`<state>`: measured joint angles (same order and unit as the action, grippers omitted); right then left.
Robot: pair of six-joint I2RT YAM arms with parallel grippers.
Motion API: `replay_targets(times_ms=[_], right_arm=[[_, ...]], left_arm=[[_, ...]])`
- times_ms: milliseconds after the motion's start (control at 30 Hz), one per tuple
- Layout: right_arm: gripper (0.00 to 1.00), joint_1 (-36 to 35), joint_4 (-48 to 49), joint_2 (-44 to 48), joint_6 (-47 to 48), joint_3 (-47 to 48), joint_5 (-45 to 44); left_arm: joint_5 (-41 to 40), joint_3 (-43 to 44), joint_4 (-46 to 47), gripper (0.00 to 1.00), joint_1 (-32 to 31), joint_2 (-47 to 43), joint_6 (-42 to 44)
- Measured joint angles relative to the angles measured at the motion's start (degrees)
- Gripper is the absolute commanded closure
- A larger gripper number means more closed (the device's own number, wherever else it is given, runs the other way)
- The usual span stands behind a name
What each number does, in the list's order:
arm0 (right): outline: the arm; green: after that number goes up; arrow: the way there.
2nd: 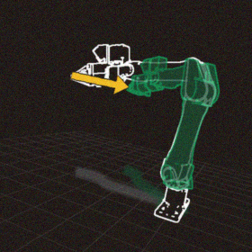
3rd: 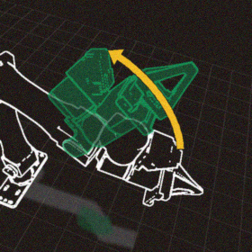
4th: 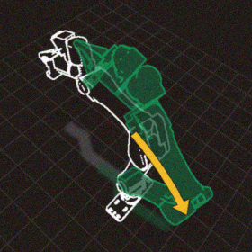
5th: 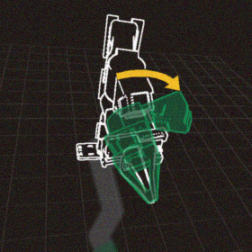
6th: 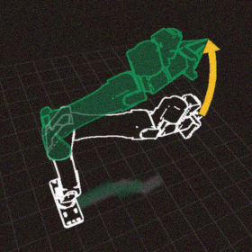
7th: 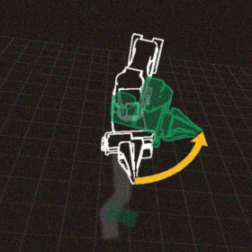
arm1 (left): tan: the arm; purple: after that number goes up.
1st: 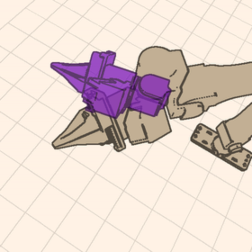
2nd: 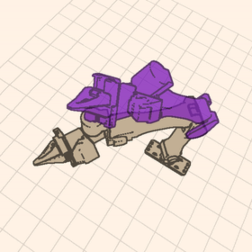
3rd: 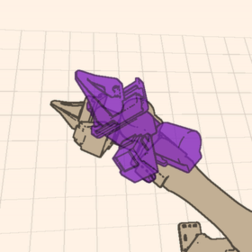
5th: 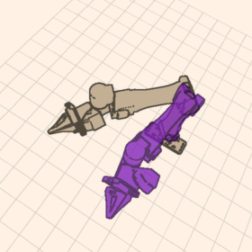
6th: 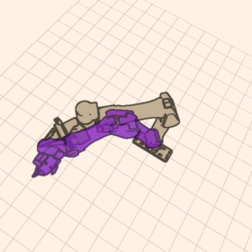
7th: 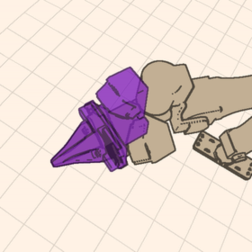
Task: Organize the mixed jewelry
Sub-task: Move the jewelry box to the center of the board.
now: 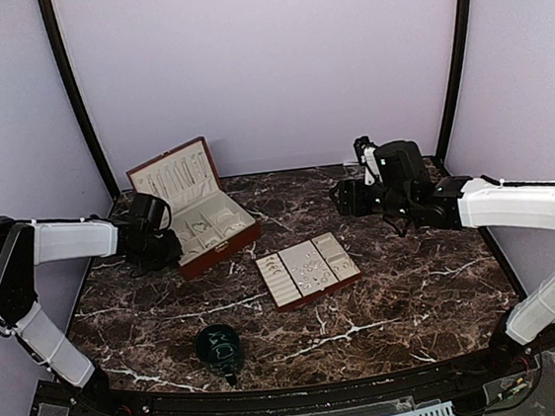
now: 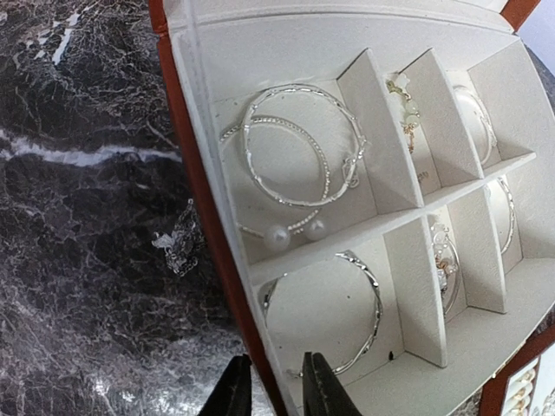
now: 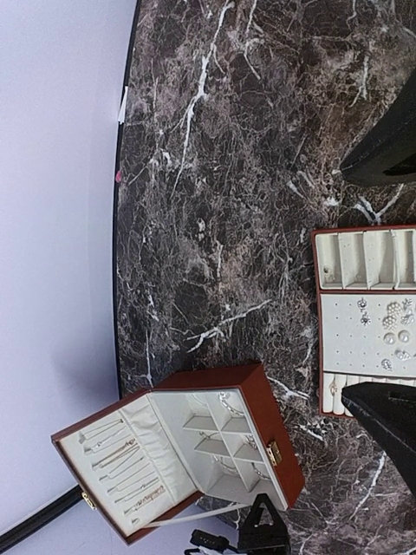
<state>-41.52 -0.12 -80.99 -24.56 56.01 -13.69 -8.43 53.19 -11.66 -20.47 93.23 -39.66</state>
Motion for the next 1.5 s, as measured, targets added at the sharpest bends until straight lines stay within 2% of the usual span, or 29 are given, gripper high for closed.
replay_targets(times_ms=[600,1167,1500], right_arm=[[0.21,0.0,0.4,1.1,-2.4,-1.2,1.0],[0.21,0.0,1.4,1.9,-2.3,-1.9,1.7],[0.21,0.0,1.9,2.0,-2.1,-2.8,1.7]], left_arm=[[-0.7,-9.1,-4.5,0.82,0.1,-10.9,11.4],[-3.5,-10.1,-15.5,0.82,0.1,-13.8,12.5],[-2.7,-11.7,-14.8,0.83,-4.5,-15.2,14.7]])
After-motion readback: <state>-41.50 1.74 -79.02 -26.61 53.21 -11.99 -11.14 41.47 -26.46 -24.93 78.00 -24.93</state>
